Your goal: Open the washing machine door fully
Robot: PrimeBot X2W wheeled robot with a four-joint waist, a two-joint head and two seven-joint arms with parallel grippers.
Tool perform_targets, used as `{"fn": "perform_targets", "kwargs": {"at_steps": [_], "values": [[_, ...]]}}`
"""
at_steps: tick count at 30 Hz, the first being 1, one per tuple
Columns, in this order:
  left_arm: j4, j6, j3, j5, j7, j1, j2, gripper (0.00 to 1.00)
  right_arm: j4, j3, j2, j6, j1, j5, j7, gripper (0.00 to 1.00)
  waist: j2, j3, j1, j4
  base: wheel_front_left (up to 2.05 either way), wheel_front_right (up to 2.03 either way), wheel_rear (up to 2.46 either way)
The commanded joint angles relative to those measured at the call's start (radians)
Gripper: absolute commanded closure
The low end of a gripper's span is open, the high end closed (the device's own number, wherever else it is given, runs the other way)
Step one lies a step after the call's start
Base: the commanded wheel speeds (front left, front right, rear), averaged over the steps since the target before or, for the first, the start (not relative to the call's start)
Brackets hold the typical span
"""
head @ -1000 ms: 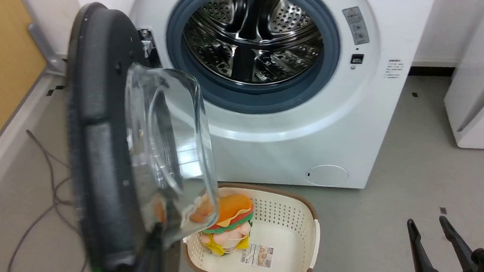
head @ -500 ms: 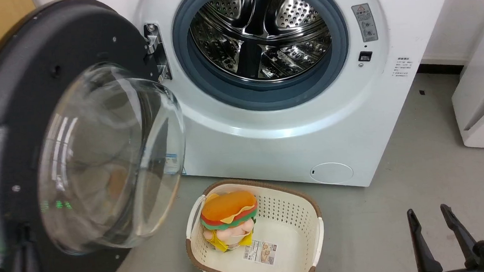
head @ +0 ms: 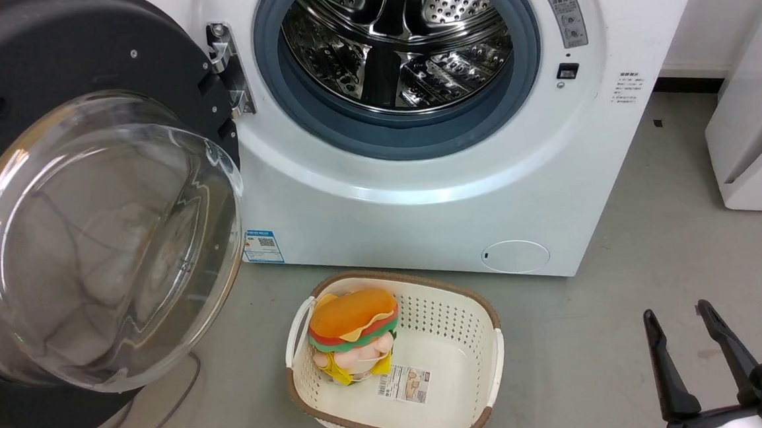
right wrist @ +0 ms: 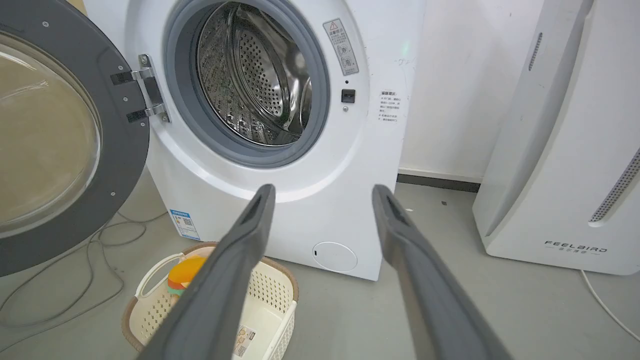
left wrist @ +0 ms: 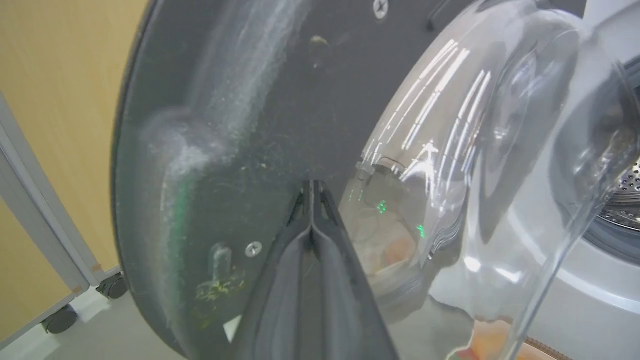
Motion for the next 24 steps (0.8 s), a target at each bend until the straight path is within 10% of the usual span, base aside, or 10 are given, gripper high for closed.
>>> {"fn": "perform_targets", "kwargs": {"at_steps": [1,14,18,24], "values": [[0.021,-0.007,0.009,-0.003,-0.009,-0.019,0.006,1.00,-0.008,-0.002,0.003,0.001,-0.019,-0.005,0.004,0.00,0.0000,0.000,0.0000,0.000,0.00,0.00,0.00],[-0.022,-0.030,-0.066,0.031,-0.031,0.101,-0.085,1.00,0.035,0.010,0.003,0.001,0.001,0.011,0.004,0.00,0.0000,-0.048,0.0000,-0.010,0.00,0.00,0.00],[-0.079,-0.008,-0.120,0.051,-0.026,0.170,-0.146,0.00,0.045,0.014,0.003,0.001,0.008,0.012,0.009,0.00,0.0000,-0.064,0.0000,-0.014,0.00,0.00,0.00],[-0.161,0.014,-0.238,0.120,-0.003,0.230,-0.201,0.00,0.046,0.022,0.003,0.001,0.013,0.009,0.019,0.00,0.0000,-0.082,0.0000,-0.029,0.00,0.00,0.00]]}}
